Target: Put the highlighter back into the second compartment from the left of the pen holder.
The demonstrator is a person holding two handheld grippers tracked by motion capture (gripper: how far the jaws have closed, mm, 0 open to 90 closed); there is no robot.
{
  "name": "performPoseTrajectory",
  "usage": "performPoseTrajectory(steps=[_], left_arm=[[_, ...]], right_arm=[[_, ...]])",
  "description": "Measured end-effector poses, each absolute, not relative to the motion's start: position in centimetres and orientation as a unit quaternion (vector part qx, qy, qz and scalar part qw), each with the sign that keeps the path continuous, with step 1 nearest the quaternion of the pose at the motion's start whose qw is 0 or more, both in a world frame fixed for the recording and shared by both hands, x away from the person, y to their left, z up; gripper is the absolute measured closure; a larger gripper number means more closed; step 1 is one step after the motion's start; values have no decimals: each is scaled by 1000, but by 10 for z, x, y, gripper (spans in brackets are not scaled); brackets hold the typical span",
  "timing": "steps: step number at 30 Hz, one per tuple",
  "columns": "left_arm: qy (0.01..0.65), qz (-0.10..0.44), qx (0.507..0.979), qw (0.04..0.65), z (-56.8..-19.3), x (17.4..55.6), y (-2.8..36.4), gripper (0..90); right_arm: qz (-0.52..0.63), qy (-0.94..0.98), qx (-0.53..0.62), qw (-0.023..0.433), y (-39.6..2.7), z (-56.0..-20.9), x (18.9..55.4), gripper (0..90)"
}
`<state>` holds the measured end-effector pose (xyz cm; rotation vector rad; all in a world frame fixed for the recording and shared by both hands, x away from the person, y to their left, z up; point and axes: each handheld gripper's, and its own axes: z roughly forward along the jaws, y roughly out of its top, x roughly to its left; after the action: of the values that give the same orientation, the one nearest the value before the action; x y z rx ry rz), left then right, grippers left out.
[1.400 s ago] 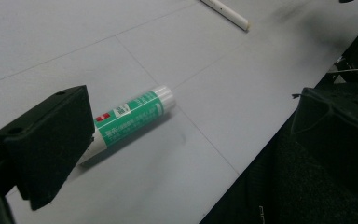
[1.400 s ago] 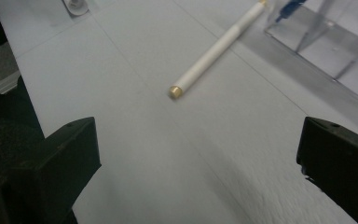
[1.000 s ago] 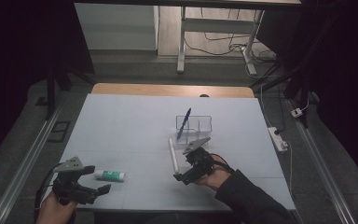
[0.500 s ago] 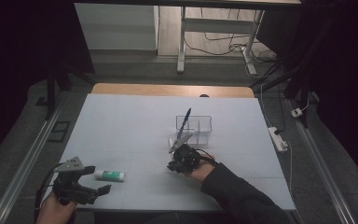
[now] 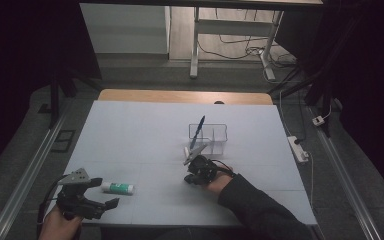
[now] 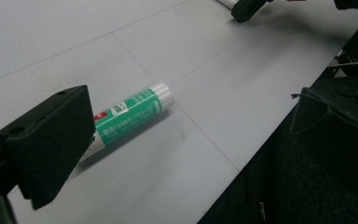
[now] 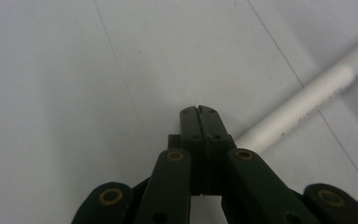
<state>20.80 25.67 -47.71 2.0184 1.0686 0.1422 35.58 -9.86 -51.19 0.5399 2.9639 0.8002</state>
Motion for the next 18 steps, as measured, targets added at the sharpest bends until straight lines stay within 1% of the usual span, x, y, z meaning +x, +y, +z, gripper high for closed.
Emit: performPoseTrajectory(steps=[10,16,18], left_arm=[[427,57,803,412,-477,208,256,3],[428,57,803,410,-477,208,256,5],[428,57,803,410,-477,209,256,5]], right_arm=[[247,948,200,15,-125,-509,365,895],[241,947,213,29,-137,-507,370,893],[245,946,210,31,-137,-504,369,871]])
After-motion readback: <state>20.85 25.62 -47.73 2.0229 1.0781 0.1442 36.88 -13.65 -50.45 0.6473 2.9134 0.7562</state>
